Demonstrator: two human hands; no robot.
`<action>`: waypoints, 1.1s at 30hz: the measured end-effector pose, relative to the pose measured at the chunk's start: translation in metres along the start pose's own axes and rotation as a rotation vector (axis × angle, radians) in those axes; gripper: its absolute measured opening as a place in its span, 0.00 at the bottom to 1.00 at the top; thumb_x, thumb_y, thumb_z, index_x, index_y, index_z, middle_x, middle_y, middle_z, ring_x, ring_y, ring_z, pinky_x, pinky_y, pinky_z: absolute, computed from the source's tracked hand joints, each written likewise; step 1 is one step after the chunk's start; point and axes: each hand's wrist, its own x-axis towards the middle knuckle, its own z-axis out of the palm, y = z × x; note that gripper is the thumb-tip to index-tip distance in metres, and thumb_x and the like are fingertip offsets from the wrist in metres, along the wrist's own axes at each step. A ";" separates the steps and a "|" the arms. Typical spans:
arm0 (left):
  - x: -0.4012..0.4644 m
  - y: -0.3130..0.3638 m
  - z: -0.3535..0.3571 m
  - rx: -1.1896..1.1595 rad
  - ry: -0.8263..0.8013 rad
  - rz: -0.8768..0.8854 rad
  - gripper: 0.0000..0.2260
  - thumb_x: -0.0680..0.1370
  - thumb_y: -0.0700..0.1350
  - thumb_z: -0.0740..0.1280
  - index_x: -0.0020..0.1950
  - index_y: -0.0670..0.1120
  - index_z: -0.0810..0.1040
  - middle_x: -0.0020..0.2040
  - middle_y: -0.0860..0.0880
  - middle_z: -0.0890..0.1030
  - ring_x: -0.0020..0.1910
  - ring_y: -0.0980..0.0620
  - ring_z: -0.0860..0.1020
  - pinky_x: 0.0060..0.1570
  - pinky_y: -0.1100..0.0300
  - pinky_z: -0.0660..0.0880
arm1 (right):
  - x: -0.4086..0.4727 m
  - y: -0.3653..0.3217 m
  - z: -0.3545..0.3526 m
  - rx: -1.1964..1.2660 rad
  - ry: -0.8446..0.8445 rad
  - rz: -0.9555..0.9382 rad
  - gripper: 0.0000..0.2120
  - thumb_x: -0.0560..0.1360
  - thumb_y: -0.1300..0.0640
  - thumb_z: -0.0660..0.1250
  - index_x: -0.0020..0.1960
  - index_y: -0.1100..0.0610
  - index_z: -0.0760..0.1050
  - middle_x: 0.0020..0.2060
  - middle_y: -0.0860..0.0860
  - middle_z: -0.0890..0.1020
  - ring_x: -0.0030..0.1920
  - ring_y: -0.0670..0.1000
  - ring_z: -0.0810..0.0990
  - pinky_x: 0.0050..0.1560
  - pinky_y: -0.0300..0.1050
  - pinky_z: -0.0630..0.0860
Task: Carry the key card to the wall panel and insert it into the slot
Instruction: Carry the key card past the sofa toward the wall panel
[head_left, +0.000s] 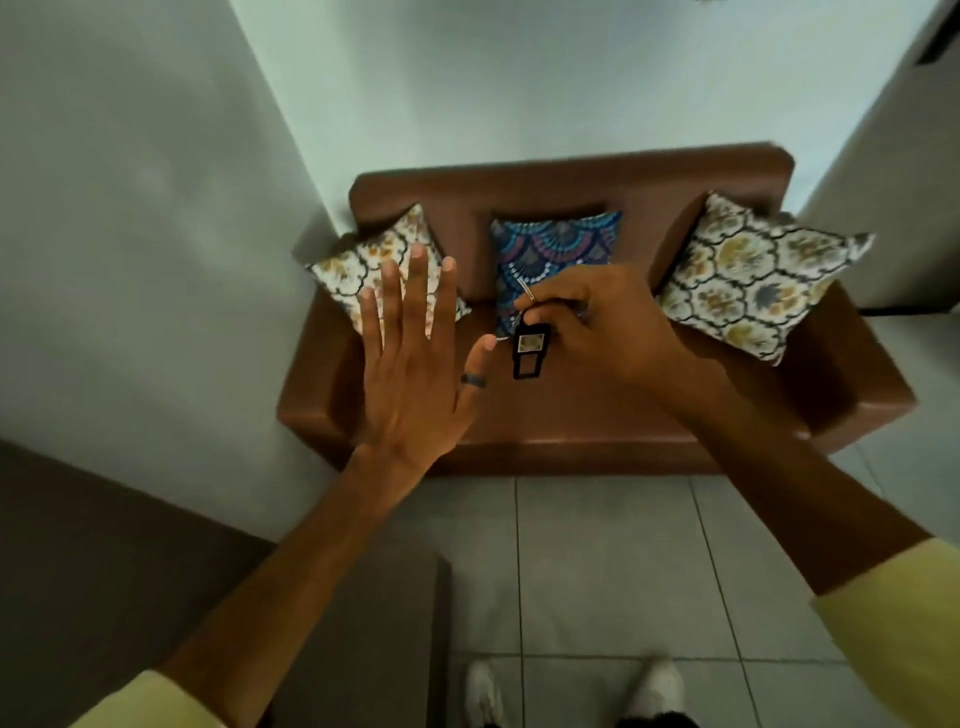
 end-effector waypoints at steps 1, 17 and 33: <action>0.010 0.016 -0.001 0.000 0.022 0.013 0.35 0.89 0.60 0.59 0.89 0.42 0.54 0.88 0.37 0.53 0.88 0.35 0.50 0.86 0.35 0.50 | -0.003 0.005 -0.020 -0.016 0.016 -0.002 0.07 0.76 0.64 0.73 0.52 0.57 0.87 0.45 0.51 0.89 0.46 0.41 0.83 0.47 0.24 0.75; 0.143 0.329 0.024 -0.097 0.147 0.147 0.34 0.88 0.63 0.50 0.89 0.45 0.51 0.89 0.40 0.51 0.88 0.36 0.46 0.86 0.37 0.41 | -0.091 0.129 -0.355 -0.124 0.239 -0.006 0.07 0.74 0.61 0.77 0.51 0.59 0.87 0.46 0.53 0.89 0.44 0.50 0.86 0.52 0.46 0.83; 0.285 0.541 0.177 -0.139 0.310 0.095 0.35 0.87 0.59 0.59 0.89 0.44 0.54 0.89 0.38 0.52 0.88 0.40 0.43 0.87 0.39 0.41 | -0.058 0.335 -0.544 -0.317 0.069 -0.141 0.11 0.76 0.66 0.73 0.57 0.58 0.85 0.51 0.54 0.88 0.48 0.48 0.85 0.52 0.42 0.82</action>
